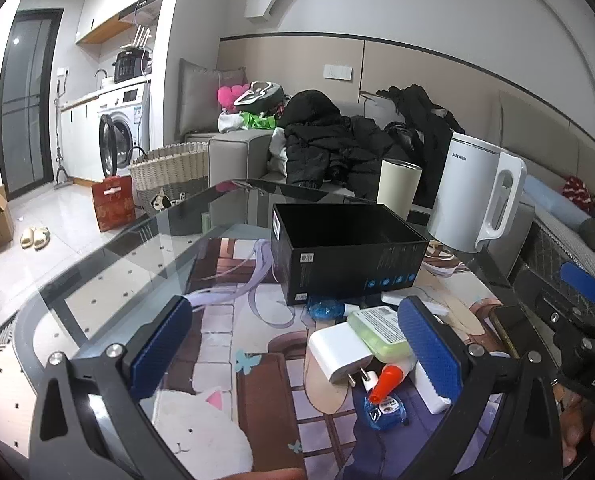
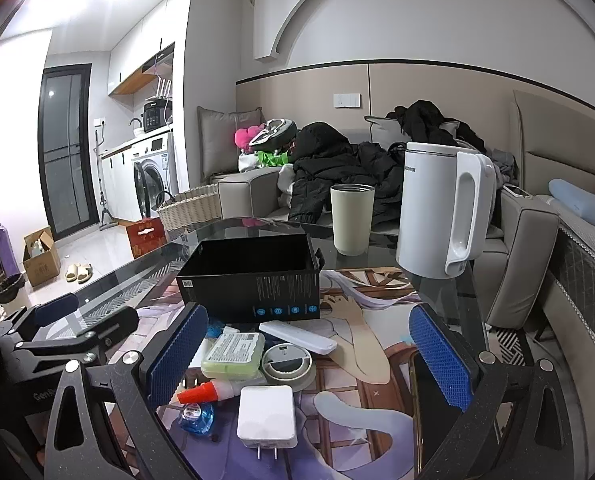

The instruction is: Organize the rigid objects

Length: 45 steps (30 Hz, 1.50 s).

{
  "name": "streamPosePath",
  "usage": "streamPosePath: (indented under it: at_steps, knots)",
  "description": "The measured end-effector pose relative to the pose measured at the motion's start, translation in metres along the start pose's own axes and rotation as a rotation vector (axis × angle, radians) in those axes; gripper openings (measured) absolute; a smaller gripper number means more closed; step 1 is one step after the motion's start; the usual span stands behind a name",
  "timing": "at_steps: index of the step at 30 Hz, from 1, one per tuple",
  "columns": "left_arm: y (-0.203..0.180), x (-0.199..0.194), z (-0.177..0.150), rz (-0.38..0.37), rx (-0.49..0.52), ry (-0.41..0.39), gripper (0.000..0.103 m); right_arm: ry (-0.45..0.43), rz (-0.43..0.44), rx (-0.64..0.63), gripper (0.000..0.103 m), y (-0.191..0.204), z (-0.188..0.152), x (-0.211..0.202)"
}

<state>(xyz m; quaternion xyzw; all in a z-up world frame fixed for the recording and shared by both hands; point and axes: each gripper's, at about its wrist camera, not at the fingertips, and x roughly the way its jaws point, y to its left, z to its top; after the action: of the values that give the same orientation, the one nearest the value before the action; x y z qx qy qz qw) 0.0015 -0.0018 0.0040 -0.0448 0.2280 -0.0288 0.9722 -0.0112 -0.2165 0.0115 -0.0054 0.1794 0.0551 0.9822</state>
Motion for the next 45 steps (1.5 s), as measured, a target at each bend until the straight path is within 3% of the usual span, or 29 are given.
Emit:
streamPosePath:
  at_steps: [7, 10, 14, 18, 23, 28, 32, 45]
  knots:
    - [-0.001, 0.009, 0.002, -0.039, 0.016, 0.061, 0.103, -0.005, -0.001, 0.007, 0.102, -0.001, 0.003, -0.001]
    - [0.0, 0.006, 0.006, -0.044, 0.021, 0.05, 0.103, 0.0, -0.002, 0.001, 0.102, -0.005, 0.009, 0.0]
    - [0.001, 0.007, 0.015, -0.046, 0.025, 0.044, 0.103, 0.098, 0.069, 0.008, 0.103, -0.012, 0.019, 0.011]
    - [-0.001, 0.022, 0.015, -0.053, 0.043, 0.119, 0.101, 0.184, 0.085, -0.03, 0.103, -0.012, 0.02, 0.029]
    - [-0.008, 0.044, 0.002, -0.071, 0.092, 0.241, 0.083, 0.282, 0.076, -0.078, 0.102, -0.008, 0.01, 0.048]
    - [-0.001, 0.068, -0.007, -0.102, 0.055, 0.37, 0.072, 0.432, 0.119, -0.091, 0.089, -0.007, -0.01, 0.072]
    - [-0.001, 0.079, -0.004, -0.126, 0.047, 0.41, 0.071, 0.506, 0.15, -0.087, 0.081, -0.008, -0.025, 0.086]
    - [-0.019, 0.123, -0.011, -0.139, 0.047, 0.537, 0.071, 0.563, 0.208, -0.115, 0.081, 0.0, -0.037, 0.096]
